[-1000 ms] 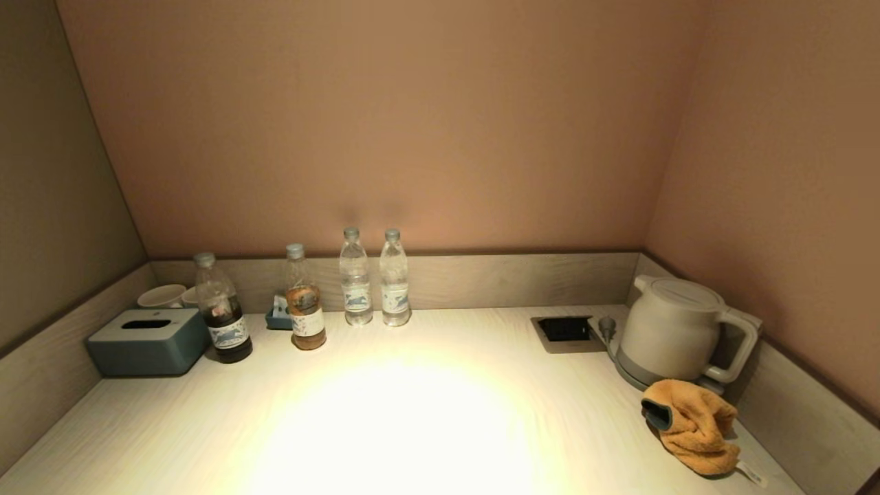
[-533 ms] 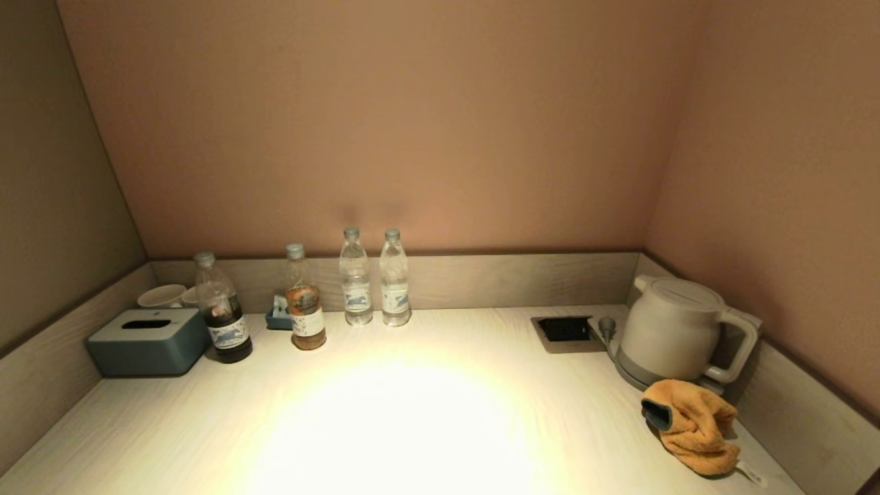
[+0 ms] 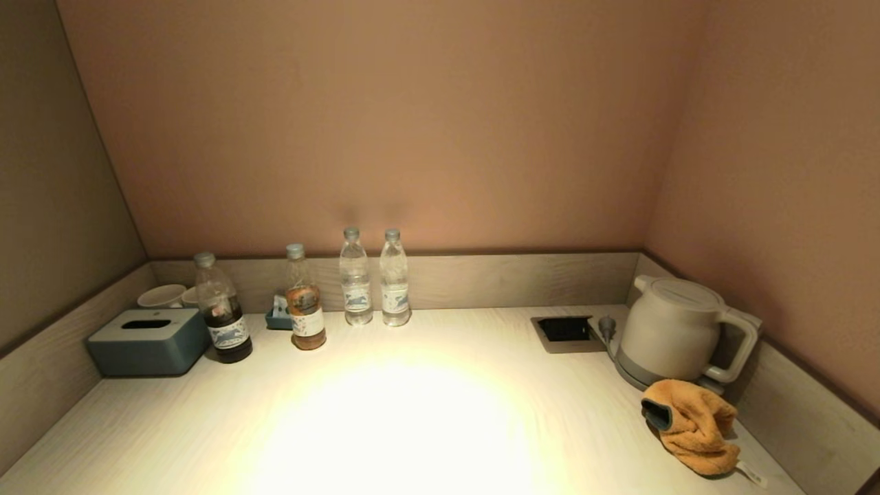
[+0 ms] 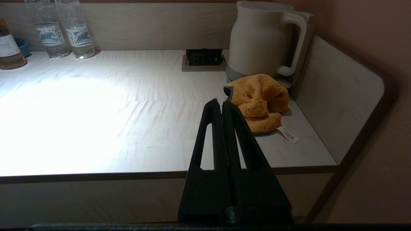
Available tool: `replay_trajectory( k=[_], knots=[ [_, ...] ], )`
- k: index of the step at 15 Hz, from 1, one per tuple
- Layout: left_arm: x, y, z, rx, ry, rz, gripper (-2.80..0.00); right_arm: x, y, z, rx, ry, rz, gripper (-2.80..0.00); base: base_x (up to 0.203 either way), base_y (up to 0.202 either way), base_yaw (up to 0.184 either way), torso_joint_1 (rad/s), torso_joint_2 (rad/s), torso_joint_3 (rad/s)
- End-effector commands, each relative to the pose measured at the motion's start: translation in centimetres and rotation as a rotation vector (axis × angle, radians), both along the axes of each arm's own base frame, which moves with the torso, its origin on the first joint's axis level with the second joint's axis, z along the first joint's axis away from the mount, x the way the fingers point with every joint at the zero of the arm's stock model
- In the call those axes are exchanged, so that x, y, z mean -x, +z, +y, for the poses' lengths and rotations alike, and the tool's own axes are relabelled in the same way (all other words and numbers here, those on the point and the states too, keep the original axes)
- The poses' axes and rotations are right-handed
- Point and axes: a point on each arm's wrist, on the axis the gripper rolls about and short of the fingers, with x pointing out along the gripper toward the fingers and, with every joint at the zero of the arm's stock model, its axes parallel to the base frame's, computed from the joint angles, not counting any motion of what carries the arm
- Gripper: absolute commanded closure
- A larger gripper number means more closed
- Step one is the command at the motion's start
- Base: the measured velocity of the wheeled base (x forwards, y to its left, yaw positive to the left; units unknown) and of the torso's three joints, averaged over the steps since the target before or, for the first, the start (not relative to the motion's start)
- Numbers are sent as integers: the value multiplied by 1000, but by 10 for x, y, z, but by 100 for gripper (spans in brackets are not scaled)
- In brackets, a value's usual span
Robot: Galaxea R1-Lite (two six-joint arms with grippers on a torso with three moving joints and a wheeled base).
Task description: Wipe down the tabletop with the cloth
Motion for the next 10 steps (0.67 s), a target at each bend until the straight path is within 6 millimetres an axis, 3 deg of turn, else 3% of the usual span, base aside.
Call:
replay_trajectory(
  k=[1, 10],
  knots=[
    [0, 0, 0, 1, 0, 2, 0, 0, 0, 0, 0, 0, 0, 0, 0, 0, 0, 0, 0, 0],
    [0, 0, 0, 1, 0, 2, 0, 0, 0, 0, 0, 0, 0, 0, 0, 0, 0, 0, 0, 0]
  ],
)
